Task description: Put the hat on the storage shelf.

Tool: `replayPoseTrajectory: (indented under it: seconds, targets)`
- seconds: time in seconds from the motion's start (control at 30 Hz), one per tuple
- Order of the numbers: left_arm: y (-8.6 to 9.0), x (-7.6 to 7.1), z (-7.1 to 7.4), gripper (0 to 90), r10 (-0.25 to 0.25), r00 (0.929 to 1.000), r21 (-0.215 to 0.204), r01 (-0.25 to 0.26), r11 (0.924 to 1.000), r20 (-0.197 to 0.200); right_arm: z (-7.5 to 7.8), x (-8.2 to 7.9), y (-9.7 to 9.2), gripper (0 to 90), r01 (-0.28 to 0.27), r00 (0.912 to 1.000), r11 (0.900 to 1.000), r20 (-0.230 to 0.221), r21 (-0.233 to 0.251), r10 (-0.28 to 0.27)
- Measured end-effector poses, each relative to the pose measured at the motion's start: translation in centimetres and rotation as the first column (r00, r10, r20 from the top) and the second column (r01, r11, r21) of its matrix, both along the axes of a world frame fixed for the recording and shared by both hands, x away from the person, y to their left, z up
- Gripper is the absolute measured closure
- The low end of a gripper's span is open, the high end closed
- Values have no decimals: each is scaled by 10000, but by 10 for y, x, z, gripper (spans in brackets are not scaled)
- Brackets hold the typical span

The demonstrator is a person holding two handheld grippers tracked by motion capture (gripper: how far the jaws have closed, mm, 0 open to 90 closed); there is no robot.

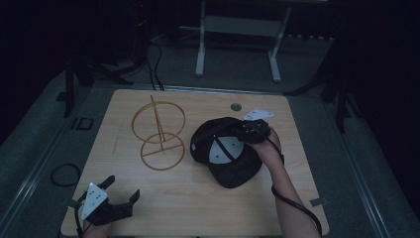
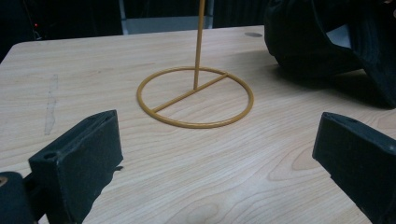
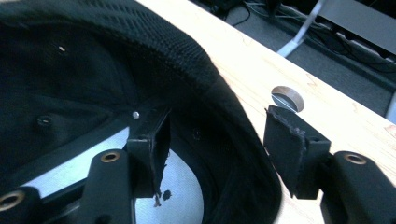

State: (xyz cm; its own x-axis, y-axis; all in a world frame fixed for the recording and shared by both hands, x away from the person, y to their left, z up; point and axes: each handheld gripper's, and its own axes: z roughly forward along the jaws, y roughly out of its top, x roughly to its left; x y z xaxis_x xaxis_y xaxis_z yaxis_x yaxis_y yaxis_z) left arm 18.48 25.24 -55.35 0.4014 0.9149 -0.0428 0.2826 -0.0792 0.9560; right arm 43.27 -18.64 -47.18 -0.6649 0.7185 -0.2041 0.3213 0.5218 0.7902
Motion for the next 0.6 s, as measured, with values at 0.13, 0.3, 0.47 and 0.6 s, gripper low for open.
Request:
replayPoseTrajectory:
  seconds: [0.13, 0.3, 0.47, 0.6]
  targets:
    - [1, 1, -1, 17, -16, 10000, -72, 15, 10000, -76, -7, 5, 8, 450, -29, 9999, 9974, -112, -720, 22]
    - [1, 1, -2, 17, -87, 9999, 9, 87, 10000, -122, -13, 7, 14, 624, 6, 9999, 9932, -115, -1164, -20]
    - [0, 1, -3, 17, -196, 9996, 14, 196, 9998, -225, -14, 8, 15, 891, 60, 9995, 9921, -287, -1255, -96]
    - [-1, 1, -3, 18, -240, 9994, 60, 241, 9997, -254, -11, 6, 17, 896, 10, 9993, 9944, -358, -1058, -48]
